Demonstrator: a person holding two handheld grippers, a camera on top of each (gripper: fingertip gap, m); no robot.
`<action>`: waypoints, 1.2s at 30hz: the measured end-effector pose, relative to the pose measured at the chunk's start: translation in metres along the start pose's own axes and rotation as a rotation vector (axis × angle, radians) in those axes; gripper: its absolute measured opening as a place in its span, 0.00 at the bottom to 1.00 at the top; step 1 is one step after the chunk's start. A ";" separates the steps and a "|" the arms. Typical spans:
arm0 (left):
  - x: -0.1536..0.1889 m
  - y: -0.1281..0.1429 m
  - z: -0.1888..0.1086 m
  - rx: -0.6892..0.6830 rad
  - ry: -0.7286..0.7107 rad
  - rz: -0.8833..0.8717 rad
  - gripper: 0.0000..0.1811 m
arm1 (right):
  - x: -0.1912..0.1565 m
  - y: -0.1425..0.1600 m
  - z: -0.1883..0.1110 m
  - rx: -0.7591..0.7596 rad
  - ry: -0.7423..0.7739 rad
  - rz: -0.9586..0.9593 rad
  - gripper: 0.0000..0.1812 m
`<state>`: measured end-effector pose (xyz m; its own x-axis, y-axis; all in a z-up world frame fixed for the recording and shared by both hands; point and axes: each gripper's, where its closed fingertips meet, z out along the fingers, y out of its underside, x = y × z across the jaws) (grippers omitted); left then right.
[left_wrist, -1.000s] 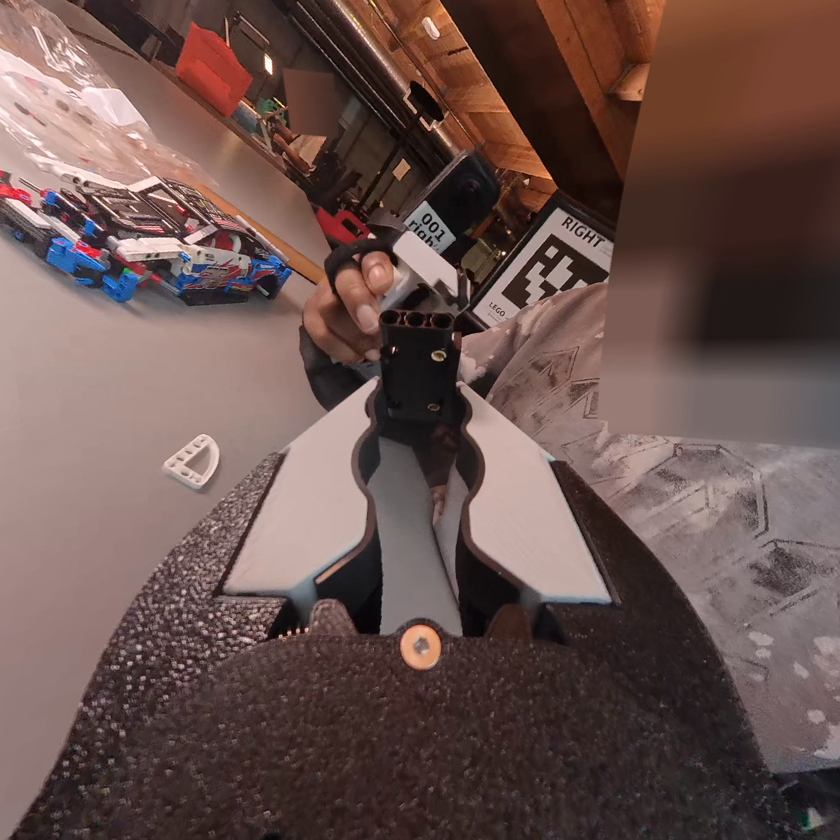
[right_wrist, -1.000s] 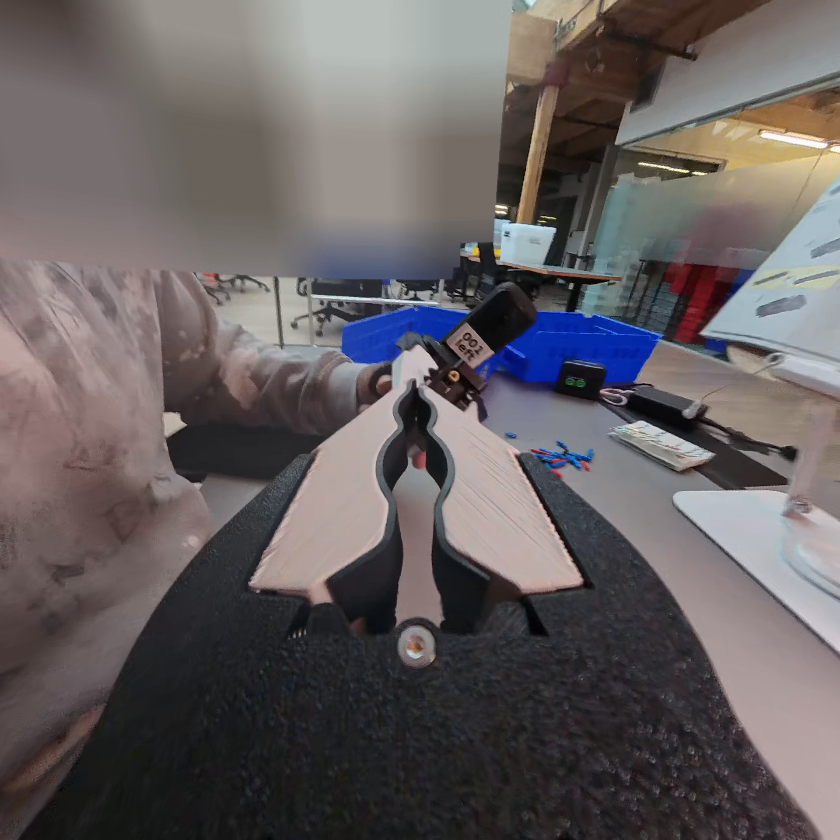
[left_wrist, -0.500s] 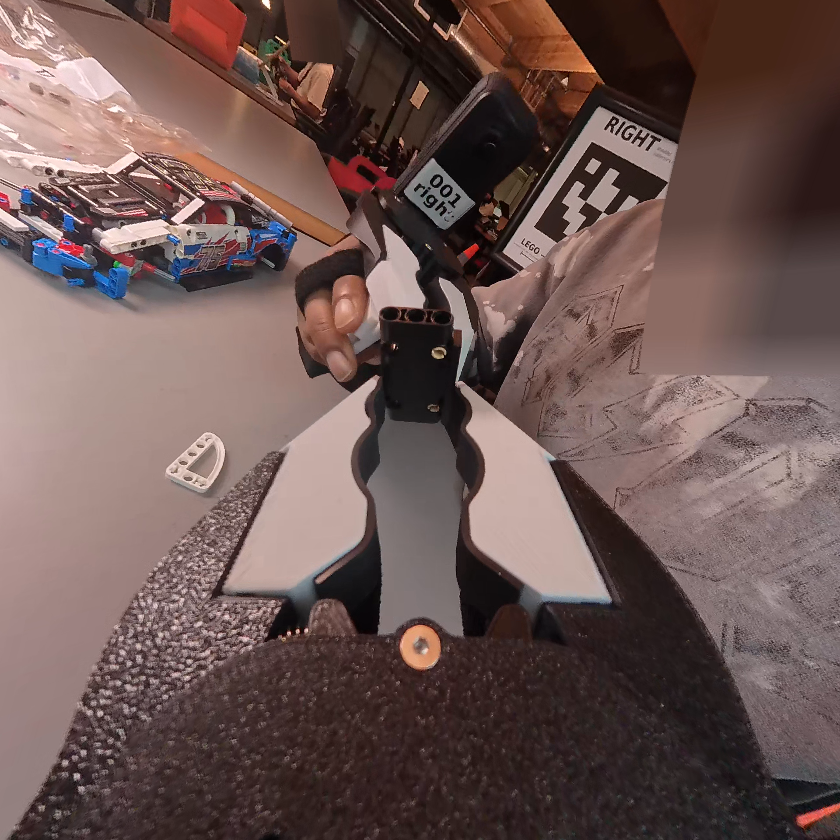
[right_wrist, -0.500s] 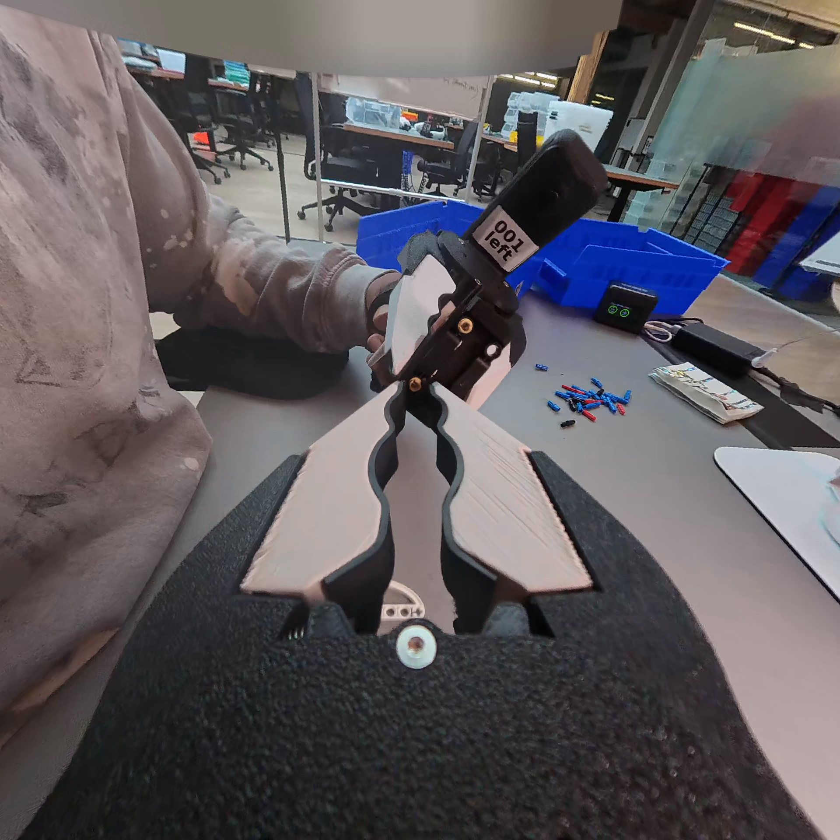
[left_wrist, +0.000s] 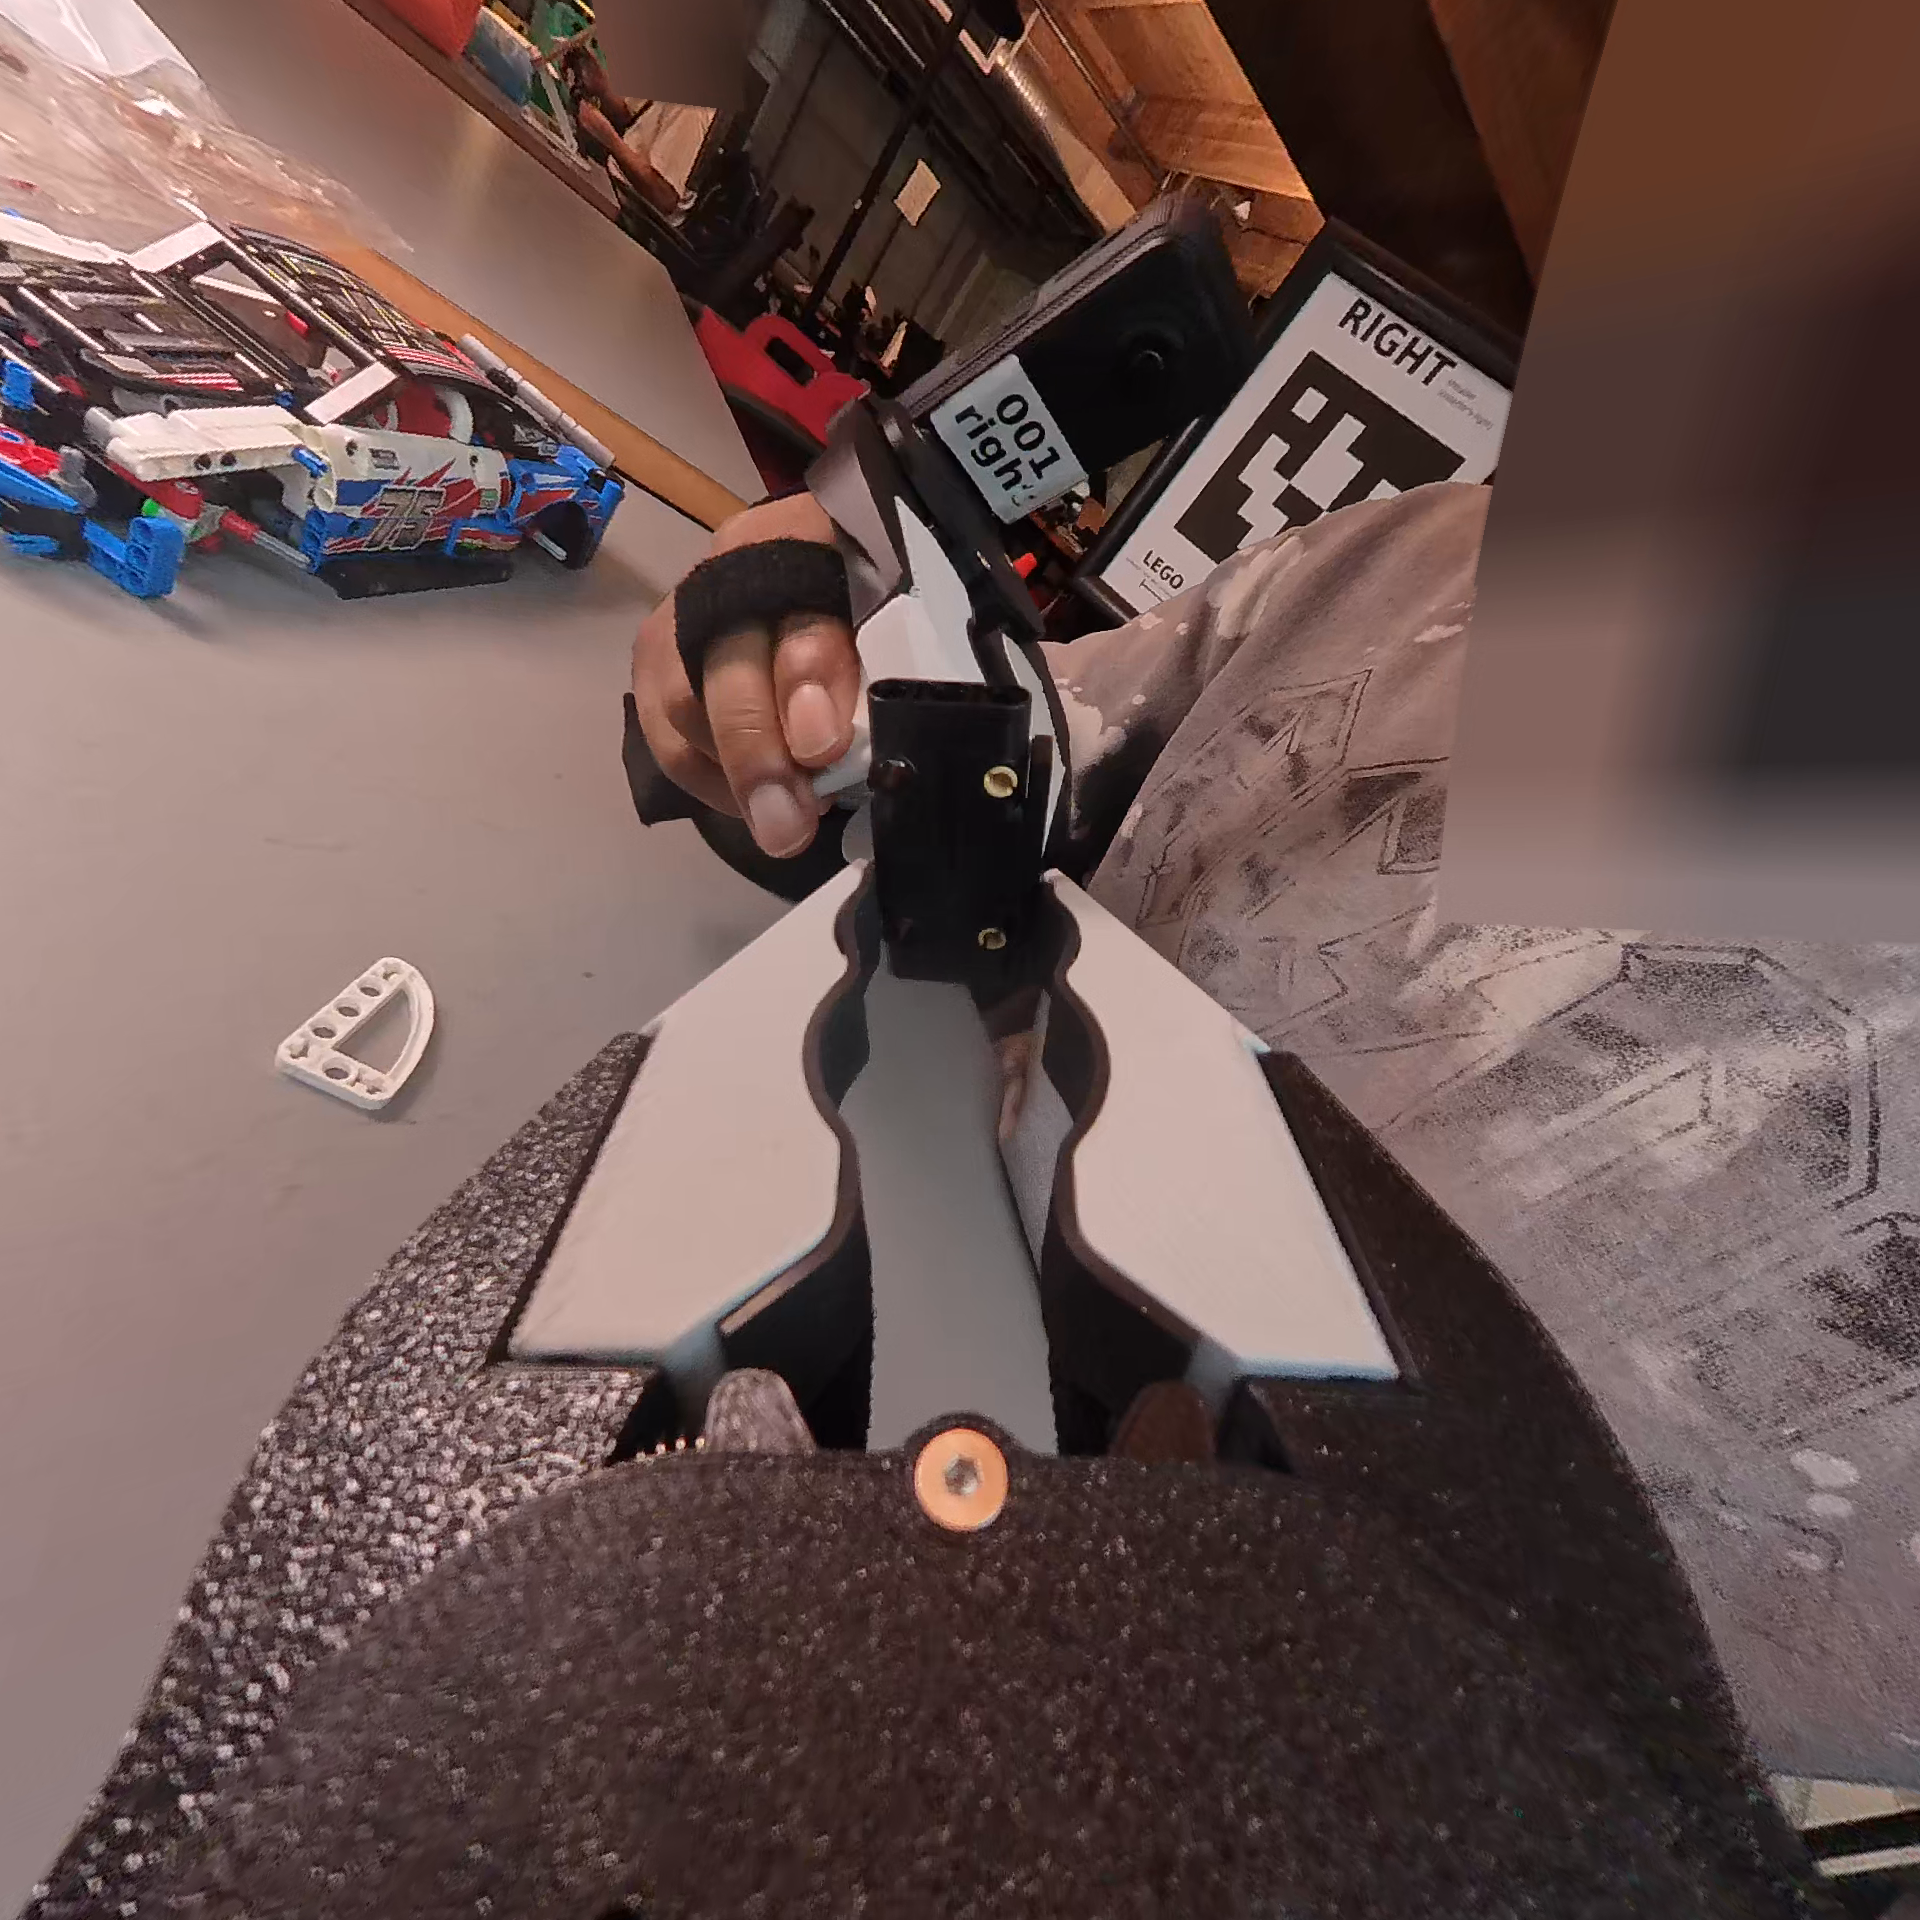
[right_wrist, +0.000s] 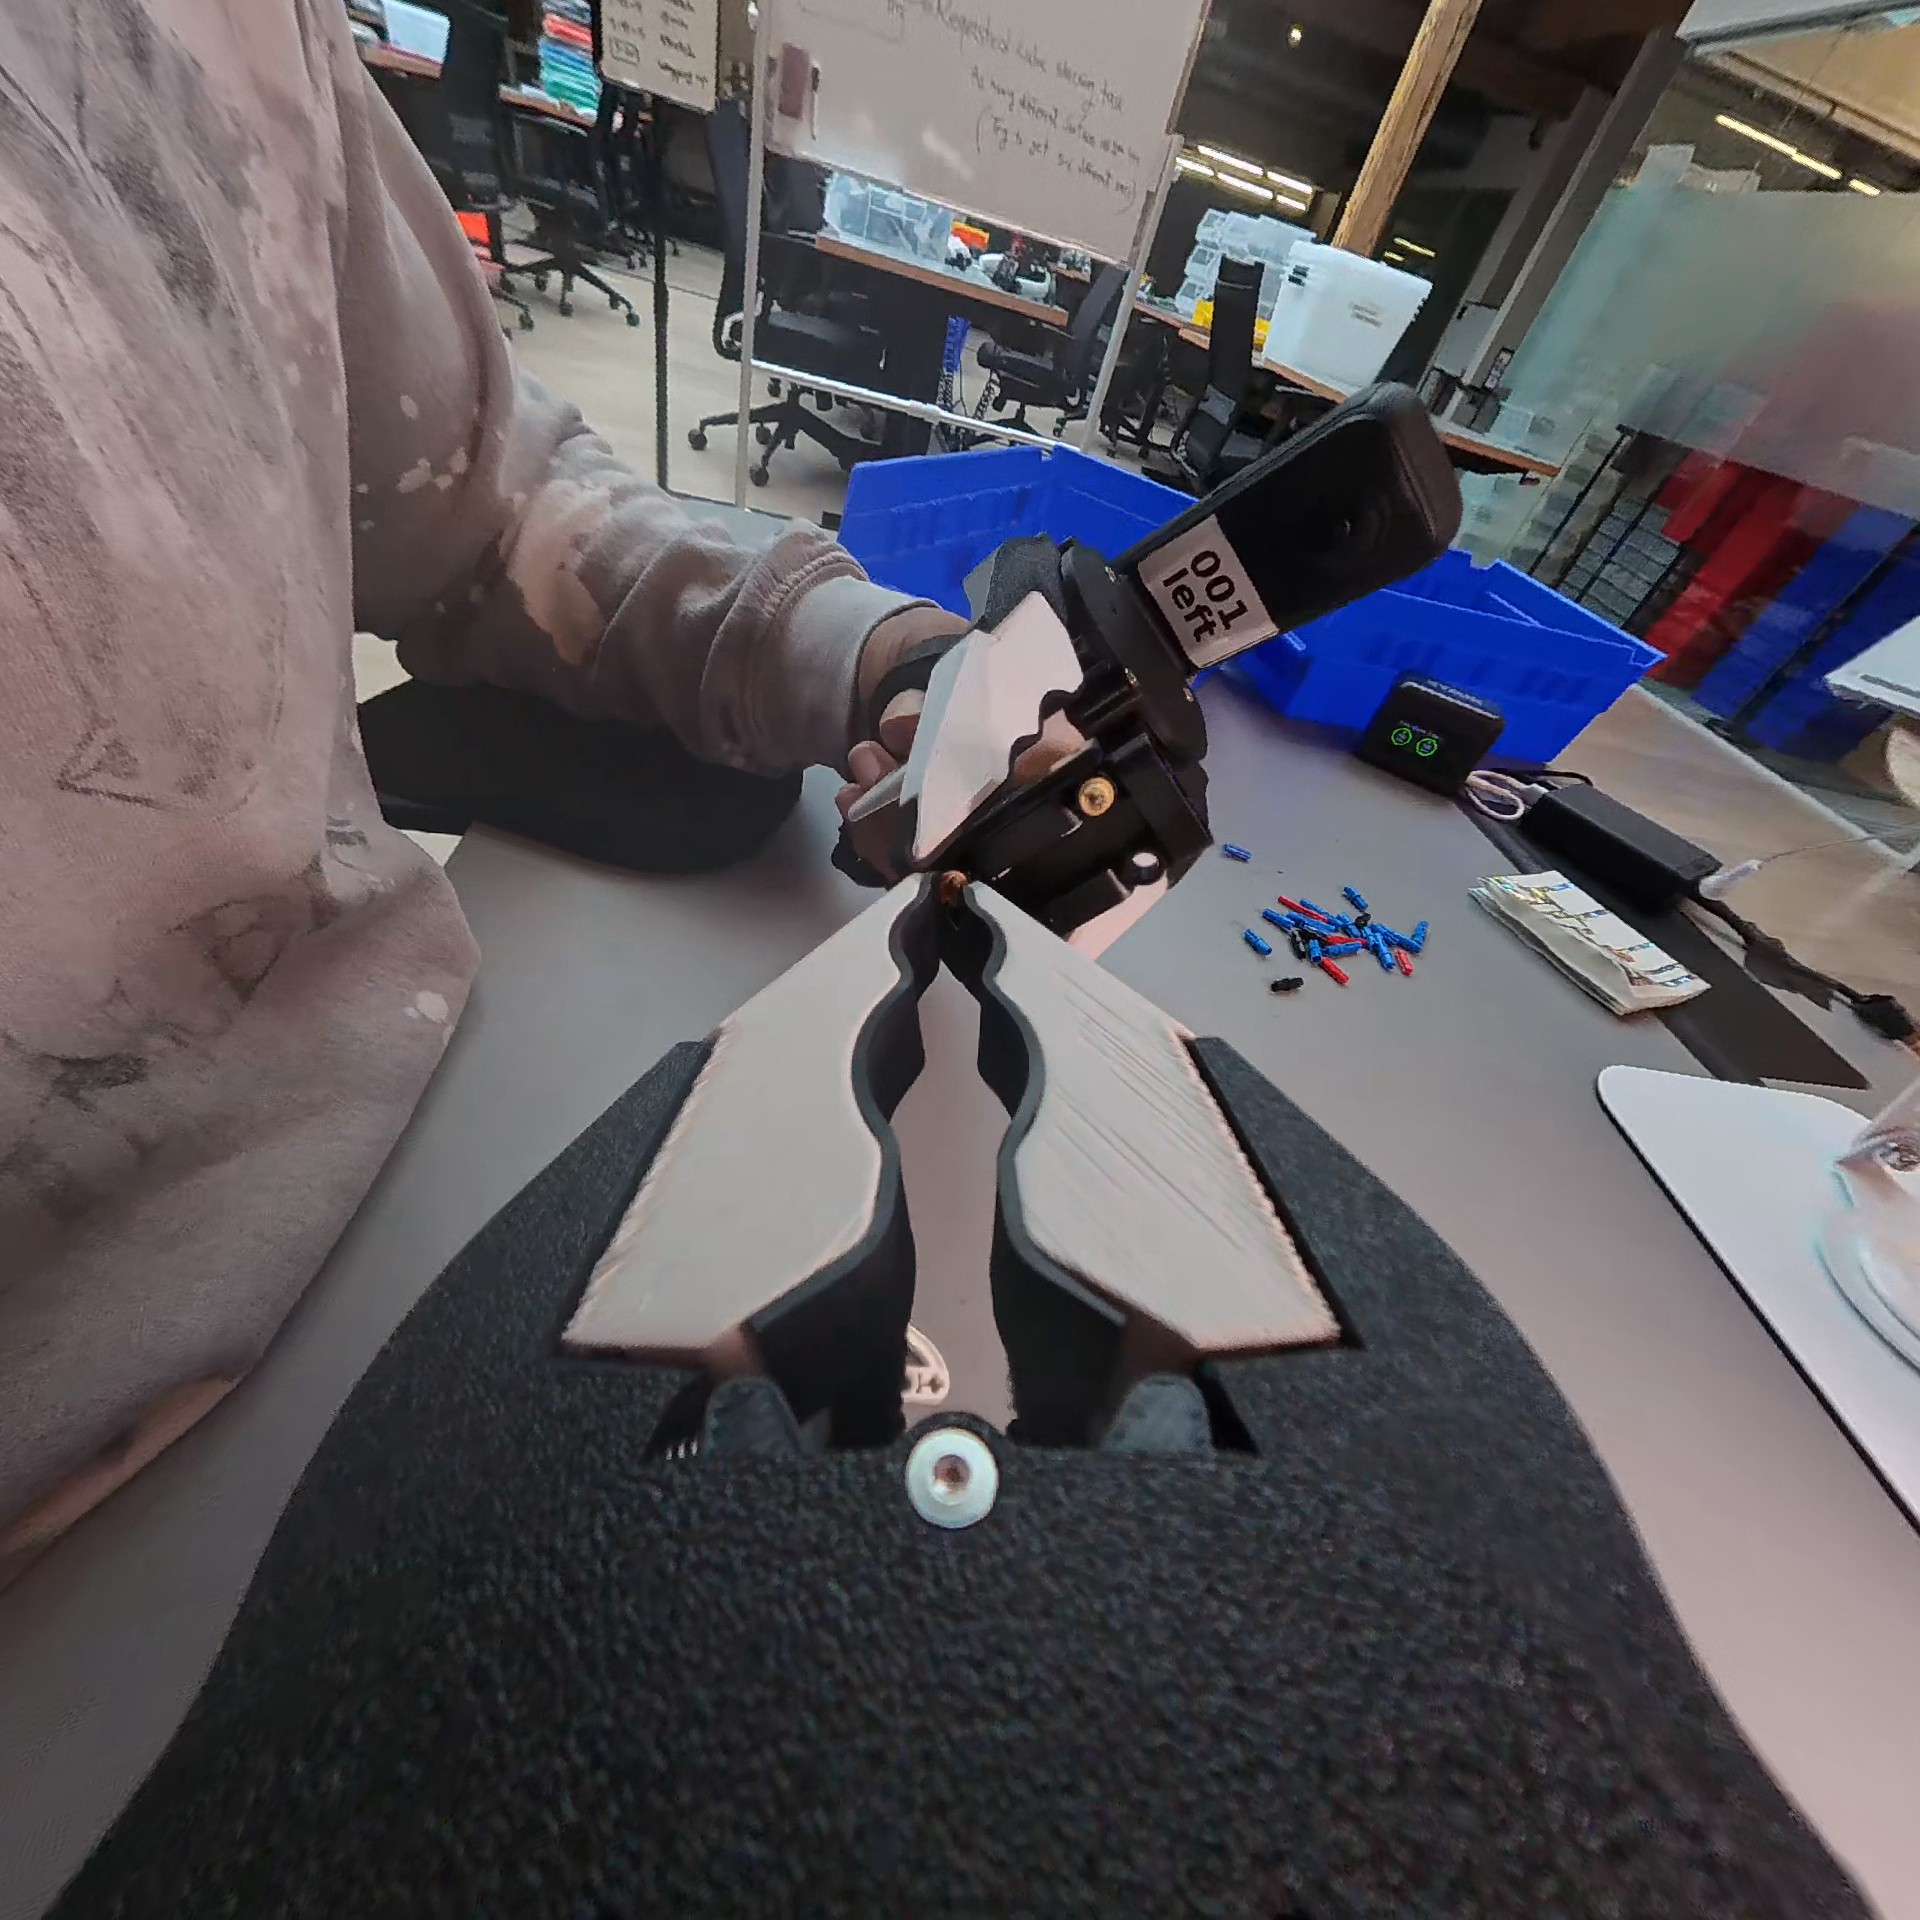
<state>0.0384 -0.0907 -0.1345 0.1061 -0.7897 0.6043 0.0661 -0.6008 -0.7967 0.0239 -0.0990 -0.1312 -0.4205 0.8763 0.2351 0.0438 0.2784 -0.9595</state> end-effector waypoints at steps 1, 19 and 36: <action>0.000 0.000 0.000 0.001 0.003 -0.001 0.15 | 0.000 0.000 -0.001 0.006 -0.004 0.012 0.00; -0.012 -0.008 -0.010 -0.033 -0.263 0.372 0.15 | 0.018 0.003 -0.002 0.079 -0.046 0.377 0.05; -0.010 -0.007 -0.005 -0.137 -0.507 1.009 0.16 | 0.012 0.007 0.000 0.084 -0.198 0.704 0.02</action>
<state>0.0323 -0.0788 -0.1349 0.4409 -0.7978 -0.4113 -0.3827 0.2474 -0.8901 0.0186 -0.0867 -0.1348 -0.4745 0.7466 -0.4662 0.2979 -0.3621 -0.8832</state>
